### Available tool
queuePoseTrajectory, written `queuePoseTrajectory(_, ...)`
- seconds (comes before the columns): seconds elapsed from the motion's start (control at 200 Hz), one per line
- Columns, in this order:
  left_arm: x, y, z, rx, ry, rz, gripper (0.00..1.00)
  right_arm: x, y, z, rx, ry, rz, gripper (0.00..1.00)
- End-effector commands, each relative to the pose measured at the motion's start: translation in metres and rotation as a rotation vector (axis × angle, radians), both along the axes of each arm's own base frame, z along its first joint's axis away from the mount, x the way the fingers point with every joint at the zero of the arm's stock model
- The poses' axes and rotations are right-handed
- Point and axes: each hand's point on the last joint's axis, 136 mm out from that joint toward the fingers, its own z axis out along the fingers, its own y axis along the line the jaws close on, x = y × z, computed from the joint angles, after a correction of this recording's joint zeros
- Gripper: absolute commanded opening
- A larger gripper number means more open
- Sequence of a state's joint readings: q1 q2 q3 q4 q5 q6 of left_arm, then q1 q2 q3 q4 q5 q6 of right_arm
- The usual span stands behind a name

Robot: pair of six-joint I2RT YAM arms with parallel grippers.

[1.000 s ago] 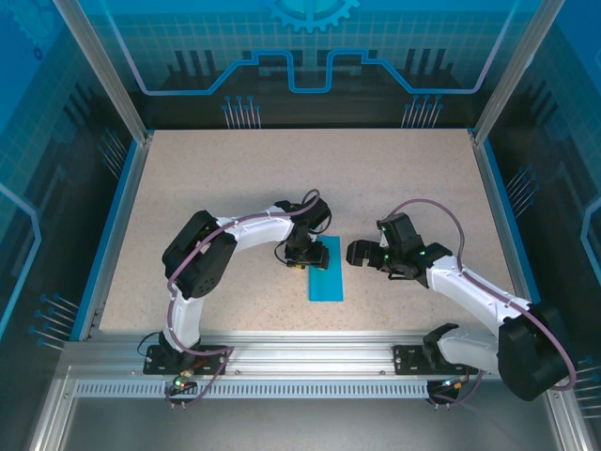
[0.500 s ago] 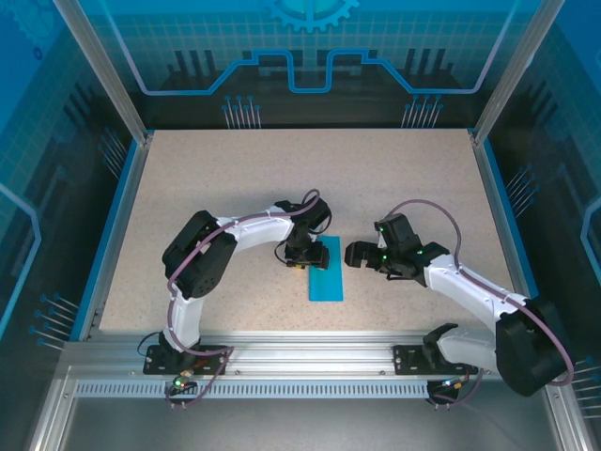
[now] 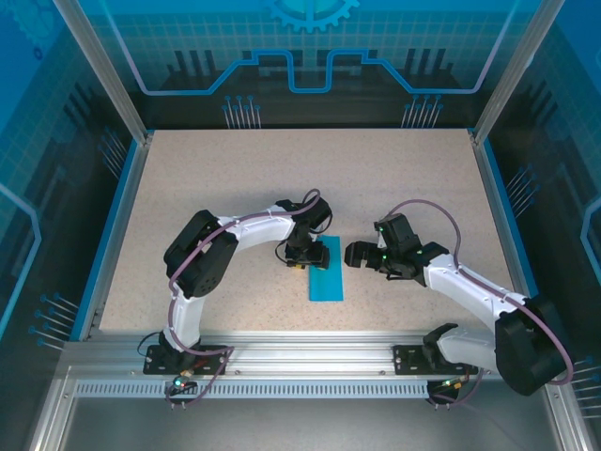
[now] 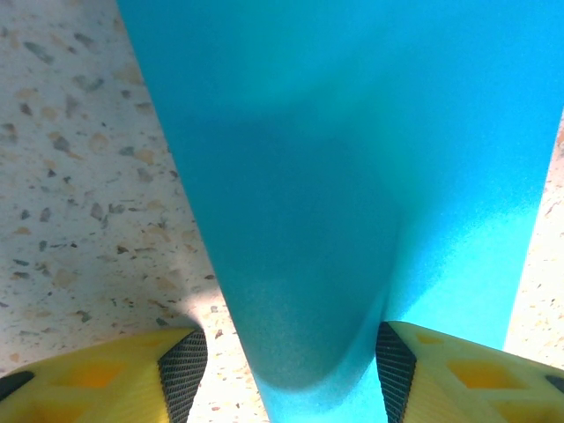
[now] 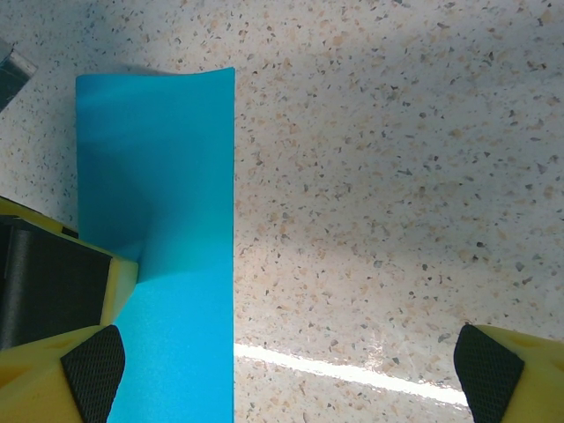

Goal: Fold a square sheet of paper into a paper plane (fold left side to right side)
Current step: Hold the square sheet of paper at the center of the table.

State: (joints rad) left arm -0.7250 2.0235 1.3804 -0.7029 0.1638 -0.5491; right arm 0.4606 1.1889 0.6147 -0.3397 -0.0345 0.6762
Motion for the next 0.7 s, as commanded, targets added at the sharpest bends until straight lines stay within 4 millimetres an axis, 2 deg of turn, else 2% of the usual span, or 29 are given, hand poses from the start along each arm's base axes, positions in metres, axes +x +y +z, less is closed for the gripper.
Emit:
queuePoseTrajectory(0.0,-0.01,-0.014,-0.047,-0.004,0.04,-0.036,0.6,0.002,0.007,0.004,0.004,-0.006,0.029,1.0)
queuePoseTrajectory(0.15,-0.011,-0.014,-0.047,-0.004,0.041,-0.038,0.6,0.002,0.012,0.002,0.012,0.001,0.051,0.99)
queuePoseTrajectory(0.185,-0.011,-0.015,-0.046,-0.007,0.041,-0.039,0.59,0.001,0.014,0.001,0.015,0.005,0.062,0.96)
queuePoseTrajectory(0.375,-0.012,-0.014,-0.047,-0.005,0.044,-0.039,0.6,0.003,0.038,-0.003,0.074,0.031,0.139,0.7)
queuePoseTrajectory(0.55,-0.012,-0.014,-0.046,-0.005,0.042,-0.04,0.59,0.006,0.06,-0.014,0.097,0.064,0.177,0.36)
queuePoseTrajectory(0.695,-0.012,-0.014,-0.047,-0.003,0.042,-0.04,0.59,0.007,0.071,-0.025,0.097,0.101,0.19,0.15)
